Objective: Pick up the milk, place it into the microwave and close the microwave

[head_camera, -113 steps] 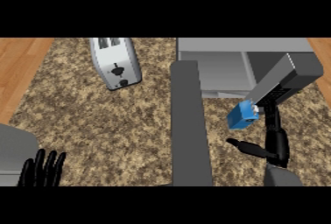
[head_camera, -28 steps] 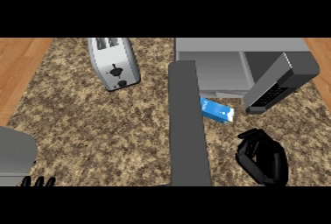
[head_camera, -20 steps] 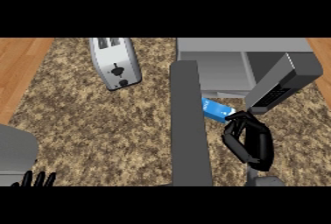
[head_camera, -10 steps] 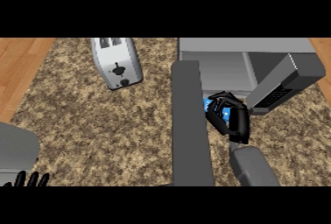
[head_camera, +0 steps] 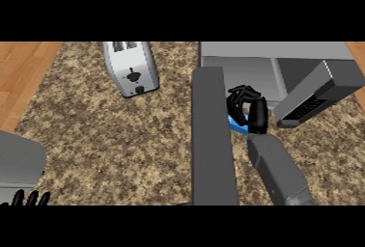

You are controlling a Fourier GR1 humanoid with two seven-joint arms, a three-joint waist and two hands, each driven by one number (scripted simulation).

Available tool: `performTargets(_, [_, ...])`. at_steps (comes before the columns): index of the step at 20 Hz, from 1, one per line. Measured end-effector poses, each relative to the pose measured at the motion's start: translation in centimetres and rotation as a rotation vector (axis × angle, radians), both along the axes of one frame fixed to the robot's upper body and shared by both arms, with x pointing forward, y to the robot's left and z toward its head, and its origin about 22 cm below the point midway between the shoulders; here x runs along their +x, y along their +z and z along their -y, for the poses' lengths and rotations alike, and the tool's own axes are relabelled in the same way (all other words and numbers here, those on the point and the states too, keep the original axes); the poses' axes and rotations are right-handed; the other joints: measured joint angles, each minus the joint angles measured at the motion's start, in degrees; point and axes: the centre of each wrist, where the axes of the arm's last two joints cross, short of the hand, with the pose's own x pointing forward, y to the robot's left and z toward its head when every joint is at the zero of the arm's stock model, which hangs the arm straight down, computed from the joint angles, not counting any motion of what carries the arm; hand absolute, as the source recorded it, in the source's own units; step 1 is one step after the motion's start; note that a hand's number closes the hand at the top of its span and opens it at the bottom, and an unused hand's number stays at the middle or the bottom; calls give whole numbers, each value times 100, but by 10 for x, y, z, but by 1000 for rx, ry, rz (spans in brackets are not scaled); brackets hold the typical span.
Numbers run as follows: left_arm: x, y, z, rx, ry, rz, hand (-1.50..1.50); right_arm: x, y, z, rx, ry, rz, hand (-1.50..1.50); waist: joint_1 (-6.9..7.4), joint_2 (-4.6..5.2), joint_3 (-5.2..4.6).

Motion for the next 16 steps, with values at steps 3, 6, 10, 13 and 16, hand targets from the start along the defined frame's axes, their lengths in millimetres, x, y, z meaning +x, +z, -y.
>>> performTargets(3, [6, 2, -2, 0, -13, 6, -150, 10, 0, 7, -54, -40, -14, 150, 67, 37, 4])
performTargets(6, [6, 0, -7, 3, -24, 5, -150, 18, 1, 17, -115, -69, -39, 150, 127, 62, 5])
performTargets(10, [9, -1, -5, 3, -29, 6, -150, 23, 2, 25, -167, -93, -50, 150, 220, 107, 11])
performTargets(13, [12, 1, -5, 10, -42, 7, -150, 27, 5, 34, -216, -107, -46, 150, 282, 139, 16])
performTargets(16, [12, -2, -6, 6, -51, 6, -150, 31, 10, 44, -268, -122, -36, 150, 327, 157, 16])
